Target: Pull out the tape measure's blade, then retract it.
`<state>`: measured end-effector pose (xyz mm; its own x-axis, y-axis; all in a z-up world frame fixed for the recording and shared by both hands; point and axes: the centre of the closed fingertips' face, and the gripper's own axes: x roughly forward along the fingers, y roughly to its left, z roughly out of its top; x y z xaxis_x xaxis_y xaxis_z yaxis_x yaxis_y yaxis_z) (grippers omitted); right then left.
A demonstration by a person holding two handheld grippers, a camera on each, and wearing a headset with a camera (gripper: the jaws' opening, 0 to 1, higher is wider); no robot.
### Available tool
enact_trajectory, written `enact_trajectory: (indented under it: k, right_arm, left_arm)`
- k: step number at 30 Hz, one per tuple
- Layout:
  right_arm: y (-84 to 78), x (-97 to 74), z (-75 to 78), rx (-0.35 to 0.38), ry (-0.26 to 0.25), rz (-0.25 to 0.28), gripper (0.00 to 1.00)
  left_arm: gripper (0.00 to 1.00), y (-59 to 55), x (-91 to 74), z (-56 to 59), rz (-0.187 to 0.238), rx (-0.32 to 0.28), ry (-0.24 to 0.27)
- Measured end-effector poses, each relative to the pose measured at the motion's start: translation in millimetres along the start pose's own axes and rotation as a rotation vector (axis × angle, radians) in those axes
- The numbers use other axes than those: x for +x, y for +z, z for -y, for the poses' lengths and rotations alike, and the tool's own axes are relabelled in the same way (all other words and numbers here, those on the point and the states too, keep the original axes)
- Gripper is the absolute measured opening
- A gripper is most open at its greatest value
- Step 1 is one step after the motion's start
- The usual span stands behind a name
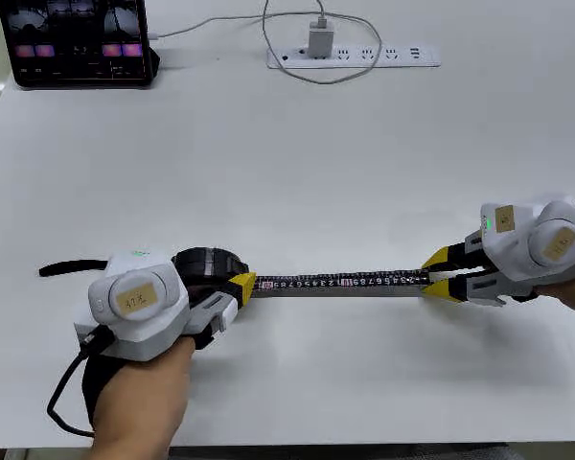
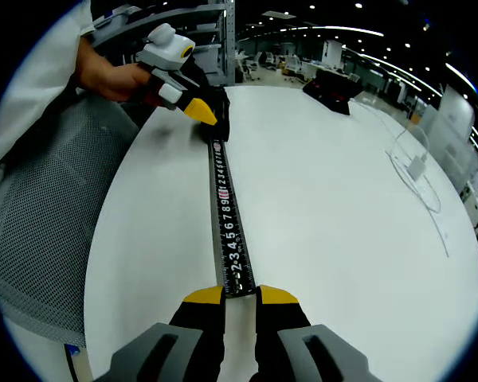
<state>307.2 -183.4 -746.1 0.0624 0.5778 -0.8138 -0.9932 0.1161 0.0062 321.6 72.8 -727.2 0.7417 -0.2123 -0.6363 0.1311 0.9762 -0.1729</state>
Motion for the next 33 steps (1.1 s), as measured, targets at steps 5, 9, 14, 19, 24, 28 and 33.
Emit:
enact_trajectory:
  k: [5, 9, 14, 19, 24, 28, 33]
  right_arm:
    - [8.5, 5.6, -1.1, -0.002, 0.009, 0.014, 0.1]
    - [12.3, 8.3, -2.3, -0.006, 0.014, 0.018, 0.1]
    - [17.5, 11.7, -3.7, -0.005, 0.023, 0.027, 0.1]
    - [24.2, 16.2, -4.1, -0.008, 0.031, 0.036, 0.1]
    - [29.7, 20.9, -4.2, -0.009, 0.04, 0.044, 0.1]
    - [34.9, 25.0, -5.0, -0.01, 0.047, 0.053, 0.1]
    - [40.5, 30.1, -5.3, -0.009, 0.054, 0.067, 0.1]
  left_arm:
    - [0.58, 0.1, -0.2, -0.2, 0.005, -0.006, -0.006]
    - [0.58, 0.3, -0.5, -0.5, 0.007, -0.013, -0.011]
    - [0.58, 0.3, -1.1, -0.7, 0.008, -0.022, -0.014]
    - [0.58, 0.2, -1.0, -1.3, 0.012, -0.033, -0.018]
    - [0.58, 0.2, -1.0, -1.2, 0.013, -0.038, -0.021]
    - [0.58, 0.3, -1.3, -0.8, 0.013, -0.041, -0.024]
    - [0.58, 0.3, -1.3, -0.8, 0.013, -0.041, -0.026]
